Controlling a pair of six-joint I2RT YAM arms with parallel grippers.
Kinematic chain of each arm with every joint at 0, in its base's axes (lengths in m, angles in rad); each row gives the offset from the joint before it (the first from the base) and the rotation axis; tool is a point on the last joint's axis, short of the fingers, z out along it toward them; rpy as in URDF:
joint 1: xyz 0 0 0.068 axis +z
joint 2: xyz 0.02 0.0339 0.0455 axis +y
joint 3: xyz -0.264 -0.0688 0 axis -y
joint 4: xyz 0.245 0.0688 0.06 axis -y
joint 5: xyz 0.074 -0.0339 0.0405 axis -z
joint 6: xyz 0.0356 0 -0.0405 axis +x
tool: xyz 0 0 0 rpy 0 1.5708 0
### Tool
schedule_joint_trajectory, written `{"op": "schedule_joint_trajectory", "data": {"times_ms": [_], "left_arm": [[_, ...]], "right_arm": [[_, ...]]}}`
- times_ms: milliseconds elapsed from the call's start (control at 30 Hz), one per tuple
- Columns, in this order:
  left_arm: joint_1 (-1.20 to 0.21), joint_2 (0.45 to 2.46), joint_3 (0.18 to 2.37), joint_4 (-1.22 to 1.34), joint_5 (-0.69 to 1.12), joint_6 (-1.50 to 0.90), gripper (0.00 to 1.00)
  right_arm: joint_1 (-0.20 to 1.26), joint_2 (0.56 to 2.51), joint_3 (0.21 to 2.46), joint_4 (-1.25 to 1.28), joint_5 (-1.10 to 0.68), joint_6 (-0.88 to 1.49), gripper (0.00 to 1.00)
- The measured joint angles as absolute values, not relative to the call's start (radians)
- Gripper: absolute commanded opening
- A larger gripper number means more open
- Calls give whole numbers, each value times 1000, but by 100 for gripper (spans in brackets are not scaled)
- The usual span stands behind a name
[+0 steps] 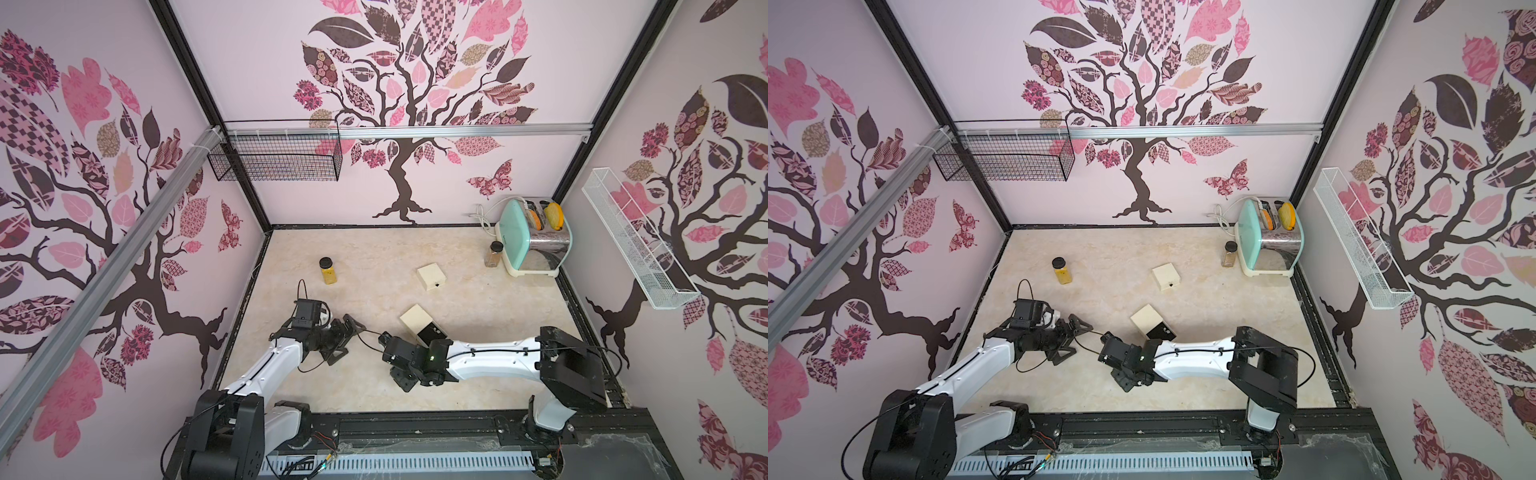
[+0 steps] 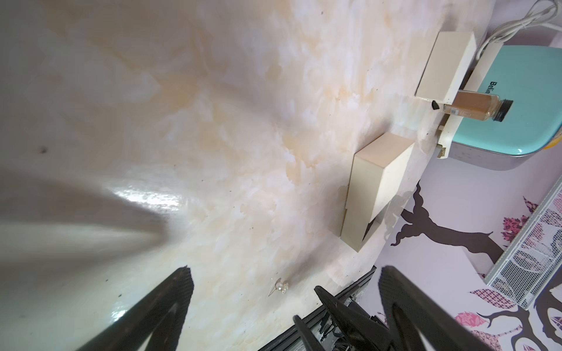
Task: Place the earrings into the drawer-style jewelry box
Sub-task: Adjust the earring at the center of the board.
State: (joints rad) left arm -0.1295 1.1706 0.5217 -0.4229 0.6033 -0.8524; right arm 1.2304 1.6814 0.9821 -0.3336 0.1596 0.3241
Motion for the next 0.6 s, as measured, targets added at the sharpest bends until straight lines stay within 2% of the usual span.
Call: {"op": "schedule_joint_trajectory", "data": {"times_ms": [433, 600], "left_arm": [[-105, 1184, 528, -443, 605, -827, 98], [-105, 1184, 528, -443, 607, -821, 98]], "right_arm": [[1276, 1760, 960, -230, 203, 212, 48], [1276, 1789, 981, -207, 237, 199, 46]]}}
